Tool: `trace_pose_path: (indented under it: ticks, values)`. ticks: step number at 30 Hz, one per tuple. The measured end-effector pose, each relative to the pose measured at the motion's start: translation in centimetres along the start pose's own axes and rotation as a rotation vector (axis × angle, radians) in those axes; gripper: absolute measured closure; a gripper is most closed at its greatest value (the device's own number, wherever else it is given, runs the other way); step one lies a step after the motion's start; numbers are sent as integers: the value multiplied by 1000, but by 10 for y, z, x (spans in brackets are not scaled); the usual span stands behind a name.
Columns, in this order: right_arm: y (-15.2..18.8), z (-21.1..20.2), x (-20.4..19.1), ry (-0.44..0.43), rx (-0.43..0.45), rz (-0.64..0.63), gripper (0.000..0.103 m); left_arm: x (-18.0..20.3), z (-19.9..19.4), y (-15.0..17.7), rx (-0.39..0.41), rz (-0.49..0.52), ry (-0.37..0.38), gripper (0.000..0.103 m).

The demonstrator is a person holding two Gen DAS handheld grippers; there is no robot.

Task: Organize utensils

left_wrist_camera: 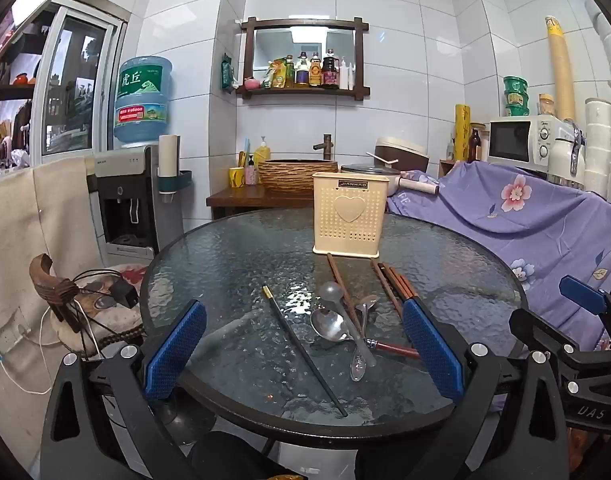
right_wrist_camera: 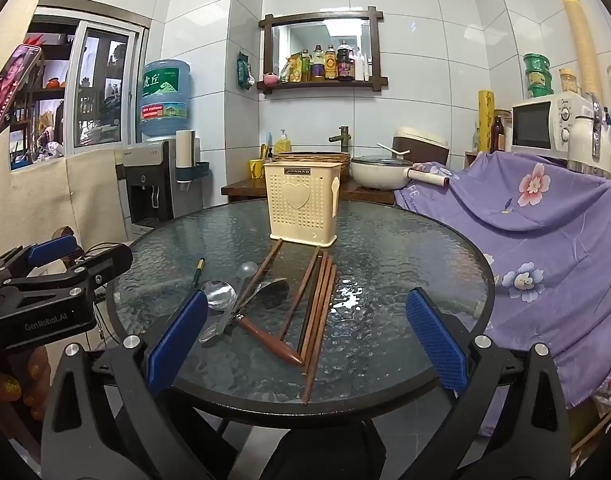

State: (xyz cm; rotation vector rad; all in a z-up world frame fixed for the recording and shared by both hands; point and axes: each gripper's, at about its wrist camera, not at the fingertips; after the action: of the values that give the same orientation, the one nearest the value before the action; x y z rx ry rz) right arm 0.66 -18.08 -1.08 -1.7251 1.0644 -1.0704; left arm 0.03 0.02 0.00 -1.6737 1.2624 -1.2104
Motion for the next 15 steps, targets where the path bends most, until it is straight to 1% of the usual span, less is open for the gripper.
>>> trace_pose_path:
  ticks: [8,9,15]
  values:
    - [0,0,-1,-1,-1,3,5,-3,0,-1,2,-6,1,6]
    - [0,0,-1,-2,-2,3,5,1,0,0,1,10,-2,6]
    - [0,0,-1,1,-1,2,5,1,0,0,2,9,-3,6]
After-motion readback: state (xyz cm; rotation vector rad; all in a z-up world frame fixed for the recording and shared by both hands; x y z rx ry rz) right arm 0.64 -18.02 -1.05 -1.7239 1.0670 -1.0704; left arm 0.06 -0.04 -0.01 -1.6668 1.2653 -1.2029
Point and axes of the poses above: each gripper's, at about its wrist camera, not at the fingertips, and z roughly the way its jaws point, x to its right, y to its underside, and after that the axes turned 15 degrees about -z, right-handed
